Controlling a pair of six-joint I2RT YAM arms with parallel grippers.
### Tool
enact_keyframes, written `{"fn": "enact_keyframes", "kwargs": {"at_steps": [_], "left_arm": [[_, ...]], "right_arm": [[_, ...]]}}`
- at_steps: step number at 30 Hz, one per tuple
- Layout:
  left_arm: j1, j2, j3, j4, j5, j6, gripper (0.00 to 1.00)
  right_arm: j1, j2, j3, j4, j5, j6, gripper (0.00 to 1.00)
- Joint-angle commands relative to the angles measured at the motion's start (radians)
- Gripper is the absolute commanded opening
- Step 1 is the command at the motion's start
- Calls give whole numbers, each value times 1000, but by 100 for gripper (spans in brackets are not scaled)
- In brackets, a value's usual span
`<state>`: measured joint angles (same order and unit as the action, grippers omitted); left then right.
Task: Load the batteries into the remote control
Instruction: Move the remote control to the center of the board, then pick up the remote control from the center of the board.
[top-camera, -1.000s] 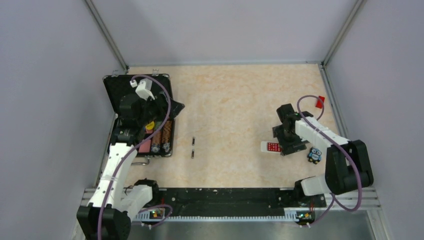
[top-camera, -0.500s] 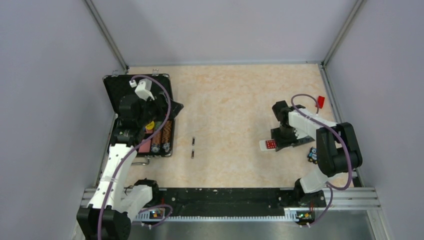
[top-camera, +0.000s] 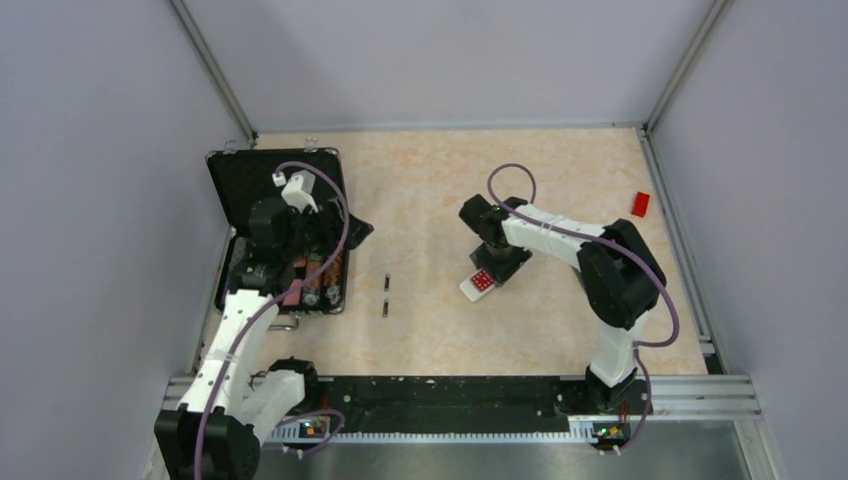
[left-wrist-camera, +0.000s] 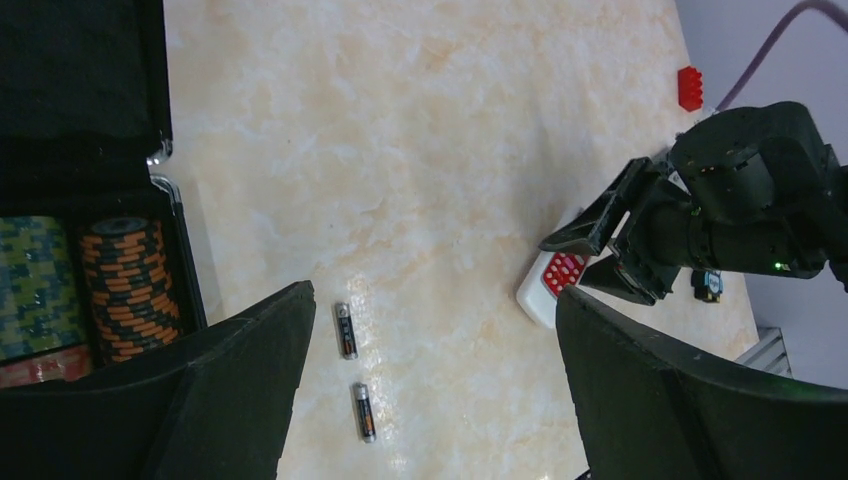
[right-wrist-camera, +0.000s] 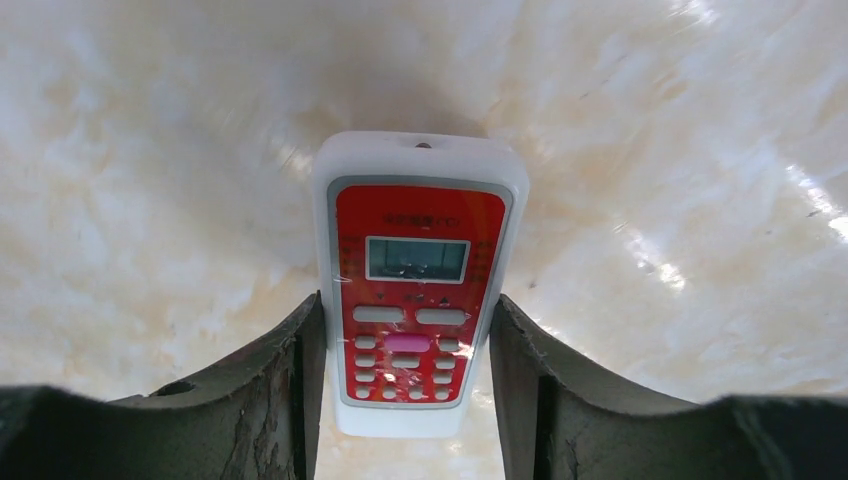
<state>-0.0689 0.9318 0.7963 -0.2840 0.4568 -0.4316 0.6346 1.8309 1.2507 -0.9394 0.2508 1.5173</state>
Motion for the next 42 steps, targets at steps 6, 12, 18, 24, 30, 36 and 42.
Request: {"fn": "enact_keyframes", "kwargs": {"at_steps": [6,12,18,24,30,36,42], "left_arm": [[-65,-99,-99,24,-10,-28,92],[-103,-165,-163,20,-22,-60,92],[-147,-177,-183,21,-43,-62,92],[-234,-102,-171,56,-101,-26,92],[-367,75,-113,97,-137,-20,92],[-549,344,19,155,-235,55,86],[-736,620,222,141,-346,192,85]], "right_arm": [[131,169,105,-44,-30,-159,21],[159,161,85,-21,-2,-195,47],[156,25,44,42,33,-240,84],[140,-109,9,71,24,-369,87],[109,-353,-149,128,27,-421,87],[1,-519,-268,98,28,-490,83],[-74,-620,-319,71,61,-603,83]]}}
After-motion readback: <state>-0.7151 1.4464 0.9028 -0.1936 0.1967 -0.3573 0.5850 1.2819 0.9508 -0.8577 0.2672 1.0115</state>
